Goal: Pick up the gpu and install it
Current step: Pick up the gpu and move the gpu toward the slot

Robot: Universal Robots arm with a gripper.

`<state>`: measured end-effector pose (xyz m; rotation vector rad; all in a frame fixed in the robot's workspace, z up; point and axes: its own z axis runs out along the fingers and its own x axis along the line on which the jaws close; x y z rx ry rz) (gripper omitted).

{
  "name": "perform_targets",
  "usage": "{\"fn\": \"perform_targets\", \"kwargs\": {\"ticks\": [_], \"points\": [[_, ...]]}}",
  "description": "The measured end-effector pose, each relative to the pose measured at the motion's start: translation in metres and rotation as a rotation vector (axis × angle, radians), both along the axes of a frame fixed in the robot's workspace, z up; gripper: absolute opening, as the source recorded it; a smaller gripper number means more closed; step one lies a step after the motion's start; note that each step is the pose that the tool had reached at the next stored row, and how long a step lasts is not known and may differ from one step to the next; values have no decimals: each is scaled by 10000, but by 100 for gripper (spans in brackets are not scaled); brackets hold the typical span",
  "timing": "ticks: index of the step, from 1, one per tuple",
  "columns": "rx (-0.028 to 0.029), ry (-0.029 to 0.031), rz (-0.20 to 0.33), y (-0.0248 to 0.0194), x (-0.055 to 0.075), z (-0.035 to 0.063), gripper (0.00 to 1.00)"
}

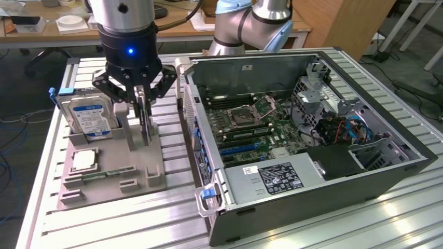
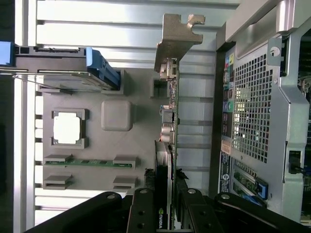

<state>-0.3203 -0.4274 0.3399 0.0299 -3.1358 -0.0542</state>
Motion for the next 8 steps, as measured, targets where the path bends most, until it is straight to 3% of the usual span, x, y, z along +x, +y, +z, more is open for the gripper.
{"fn": "perform_targets", "kwargs": {"ticks": [8], "points": [[51,2,0,-1,0,26,26]]}}
